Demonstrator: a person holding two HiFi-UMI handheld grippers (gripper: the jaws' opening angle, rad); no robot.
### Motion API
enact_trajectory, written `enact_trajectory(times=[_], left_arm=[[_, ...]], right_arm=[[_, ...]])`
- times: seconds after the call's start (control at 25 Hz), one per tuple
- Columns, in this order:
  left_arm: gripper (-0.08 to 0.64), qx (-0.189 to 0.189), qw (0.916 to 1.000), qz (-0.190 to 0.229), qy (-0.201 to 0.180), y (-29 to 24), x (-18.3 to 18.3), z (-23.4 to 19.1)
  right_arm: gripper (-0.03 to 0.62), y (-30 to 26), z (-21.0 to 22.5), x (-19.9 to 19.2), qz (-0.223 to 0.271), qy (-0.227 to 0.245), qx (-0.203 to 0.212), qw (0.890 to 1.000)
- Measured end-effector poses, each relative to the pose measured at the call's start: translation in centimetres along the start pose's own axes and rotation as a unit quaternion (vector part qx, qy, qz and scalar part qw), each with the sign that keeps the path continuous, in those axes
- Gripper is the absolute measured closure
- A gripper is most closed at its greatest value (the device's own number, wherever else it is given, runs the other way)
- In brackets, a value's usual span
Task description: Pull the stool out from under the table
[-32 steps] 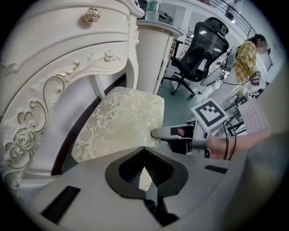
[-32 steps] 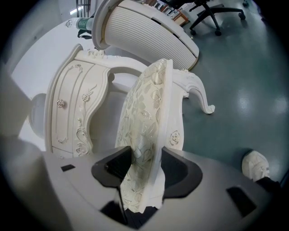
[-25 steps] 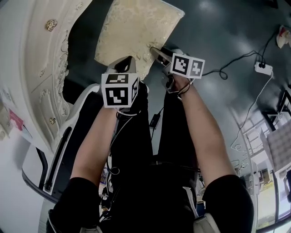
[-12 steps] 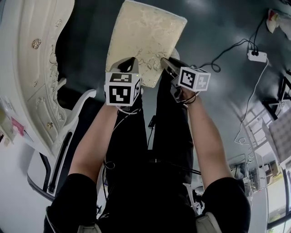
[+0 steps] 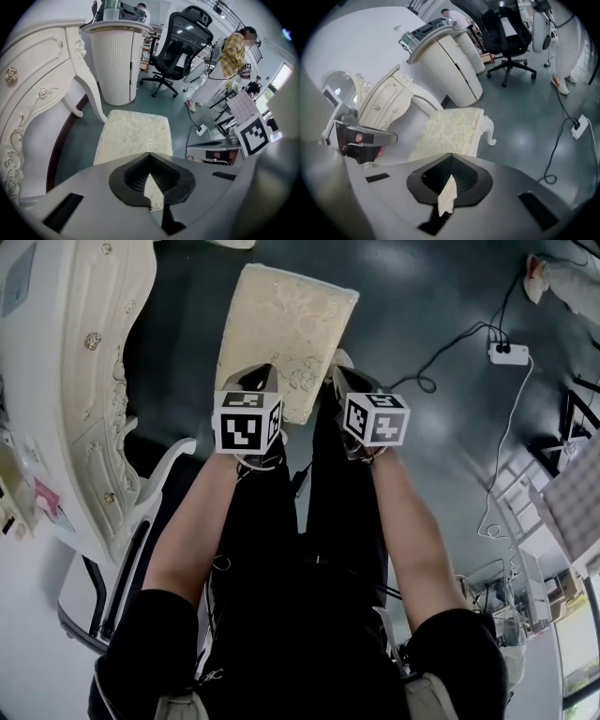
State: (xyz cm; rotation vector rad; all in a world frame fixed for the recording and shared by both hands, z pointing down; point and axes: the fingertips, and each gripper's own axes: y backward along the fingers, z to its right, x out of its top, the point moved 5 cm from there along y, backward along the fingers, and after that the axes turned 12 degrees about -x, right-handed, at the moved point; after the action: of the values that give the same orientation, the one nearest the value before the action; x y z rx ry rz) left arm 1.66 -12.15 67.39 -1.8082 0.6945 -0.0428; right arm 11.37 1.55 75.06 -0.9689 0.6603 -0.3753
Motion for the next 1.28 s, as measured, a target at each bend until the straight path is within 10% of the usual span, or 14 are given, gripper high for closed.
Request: enact_trajectory(times=[0.8, 1.28], left_arm=[[0.563, -0.020, 0.9789, 0.199, -0.039, 23.8, 13.4, 8.0], [0.563, 0.025, 0.9213, 0.373, -0.107, 41.5, 19.9, 10.1]], right_arm=[[0.583, 25.1, -17.4, 21.8, 0.260, 0.113, -0.038, 0.958], [0.584, 39.2, -27.4, 29.6, 0.420, 0.139, -0.012, 0.897]])
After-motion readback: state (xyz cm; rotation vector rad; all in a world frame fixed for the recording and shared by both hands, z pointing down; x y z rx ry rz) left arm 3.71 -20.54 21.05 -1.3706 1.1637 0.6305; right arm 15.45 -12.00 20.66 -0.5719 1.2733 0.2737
